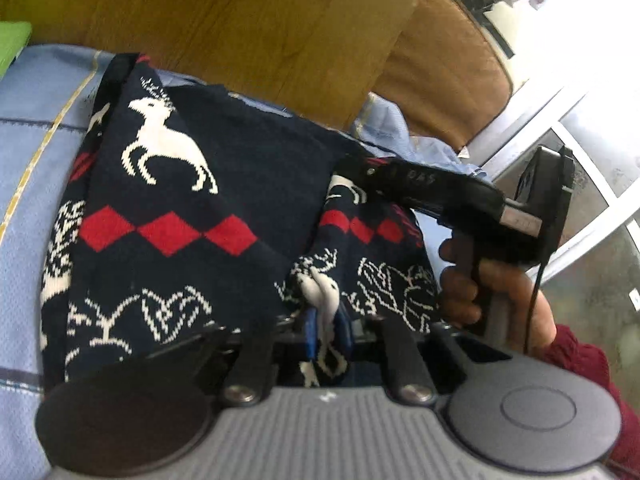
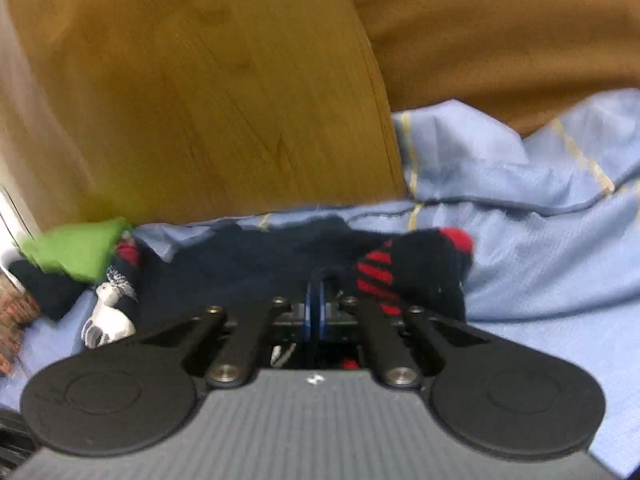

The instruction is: Fold small clothes

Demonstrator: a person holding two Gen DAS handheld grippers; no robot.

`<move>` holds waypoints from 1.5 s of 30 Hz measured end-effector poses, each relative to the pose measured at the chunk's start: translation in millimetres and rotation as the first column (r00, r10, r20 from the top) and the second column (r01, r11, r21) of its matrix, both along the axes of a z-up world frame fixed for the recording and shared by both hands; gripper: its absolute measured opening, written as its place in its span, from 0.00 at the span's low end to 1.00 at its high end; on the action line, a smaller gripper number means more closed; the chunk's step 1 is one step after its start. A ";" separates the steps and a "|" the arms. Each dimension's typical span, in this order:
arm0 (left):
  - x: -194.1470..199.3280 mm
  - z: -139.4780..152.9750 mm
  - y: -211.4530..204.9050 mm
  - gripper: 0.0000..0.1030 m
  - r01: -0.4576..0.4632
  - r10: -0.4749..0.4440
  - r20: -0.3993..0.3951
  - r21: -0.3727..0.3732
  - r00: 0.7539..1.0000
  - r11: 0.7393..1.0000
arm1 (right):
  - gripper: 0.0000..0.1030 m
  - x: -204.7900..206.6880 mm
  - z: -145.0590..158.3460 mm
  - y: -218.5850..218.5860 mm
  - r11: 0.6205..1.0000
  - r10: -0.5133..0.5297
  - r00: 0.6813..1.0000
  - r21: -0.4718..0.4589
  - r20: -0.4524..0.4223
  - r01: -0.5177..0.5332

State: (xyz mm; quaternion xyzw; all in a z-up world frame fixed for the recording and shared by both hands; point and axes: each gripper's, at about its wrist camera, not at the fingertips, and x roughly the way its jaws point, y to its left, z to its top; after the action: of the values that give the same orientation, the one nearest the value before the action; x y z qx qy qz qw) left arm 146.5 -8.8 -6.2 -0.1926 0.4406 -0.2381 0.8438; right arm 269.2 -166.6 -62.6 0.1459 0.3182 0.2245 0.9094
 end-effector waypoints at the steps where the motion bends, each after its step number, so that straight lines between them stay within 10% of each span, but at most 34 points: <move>1: -0.8 -0.4 0.7 0.13 0.003 -0.003 0.008 -0.003 1.000 1.000 | 0.06 0.1 -1.8 -5.5 1.000 -0.001 1.000 0.024 -0.016 0.001; 9: -30.2 31.7 44.4 0.38 -0.025 0.024 0.134 0.011 0.991 1.000 | 0.26 -43.9 24.9 -38.8 0.988 -0.117 0.989 0.109 0.088 0.107; 14: -36.1 27.1 72.1 0.37 -0.122 0.125 0.114 -0.027 0.986 0.992 | 0.42 -45.4 47.8 7.0 0.988 0.112 0.991 0.102 0.071 -0.119; 21: -37.7 15.0 71.7 0.37 -0.139 0.140 0.125 -0.018 0.982 0.990 | 0.41 -13.6 26.4 131.0 0.939 0.313 0.948 -0.130 -0.053 -0.318; 24: -36.6 16.5 70.3 0.37 -0.123 0.126 0.139 -0.031 0.982 0.992 | 0.13 -22.1 25.8 136.8 0.923 0.345 0.938 -0.170 -0.026 -0.345; 30: -31.4 5.0 71.8 0.31 -0.110 0.119 0.119 -0.077 0.986 0.991 | 0.13 -9.5 12.4 100.6 0.977 0.153 0.985 -0.139 -0.076 -0.162; 37: -38.3 2.3 65.6 0.32 -0.090 0.093 0.185 -0.024 0.978 0.996 | 0.34 -21.9 18.7 97.8 0.978 0.149 0.988 -0.143 -0.030 -0.151; 45: -41.5 4.1 55.5 0.36 -0.080 0.071 0.224 0.029 0.972 0.996 | 0.33 -91.6 46.1 73.5 0.969 0.223 0.971 -0.123 0.081 -0.212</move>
State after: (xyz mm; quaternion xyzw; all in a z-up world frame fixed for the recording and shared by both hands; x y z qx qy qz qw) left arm 105.0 46.7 -2.1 -0.1656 0.3401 -0.2175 0.8998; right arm 177.6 -93.1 -16.5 0.0472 0.3012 0.3111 0.9001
